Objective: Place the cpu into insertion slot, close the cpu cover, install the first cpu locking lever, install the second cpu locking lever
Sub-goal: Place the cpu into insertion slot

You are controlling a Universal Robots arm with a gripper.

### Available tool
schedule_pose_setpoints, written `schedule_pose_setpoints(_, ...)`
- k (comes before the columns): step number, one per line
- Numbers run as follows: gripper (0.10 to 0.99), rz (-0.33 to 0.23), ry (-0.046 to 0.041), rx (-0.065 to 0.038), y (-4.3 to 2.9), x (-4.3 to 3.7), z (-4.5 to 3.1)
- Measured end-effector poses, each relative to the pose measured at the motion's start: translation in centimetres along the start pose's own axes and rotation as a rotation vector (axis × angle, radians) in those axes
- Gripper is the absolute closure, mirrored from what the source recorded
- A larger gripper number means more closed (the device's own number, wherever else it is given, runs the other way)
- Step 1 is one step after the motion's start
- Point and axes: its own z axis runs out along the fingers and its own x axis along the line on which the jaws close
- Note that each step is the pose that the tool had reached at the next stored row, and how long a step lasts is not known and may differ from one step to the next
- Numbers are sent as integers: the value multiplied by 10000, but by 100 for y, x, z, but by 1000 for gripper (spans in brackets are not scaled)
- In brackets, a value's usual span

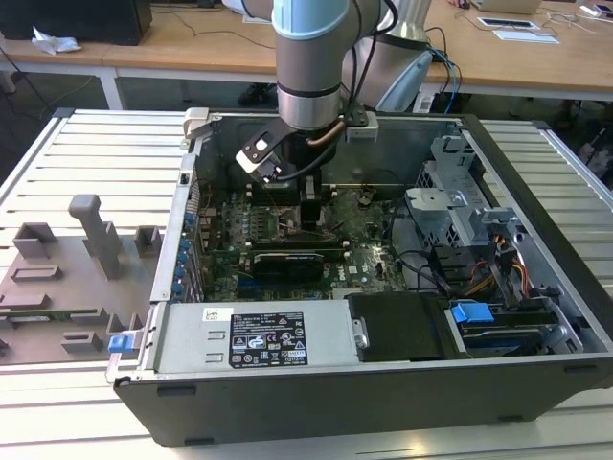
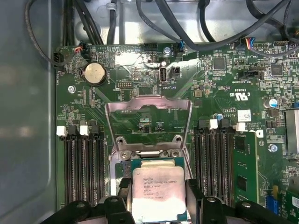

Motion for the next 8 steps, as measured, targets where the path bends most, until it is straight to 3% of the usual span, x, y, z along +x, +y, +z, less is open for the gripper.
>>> schedule_pose_setpoints(8,541,0,0,1,-3,0,41)
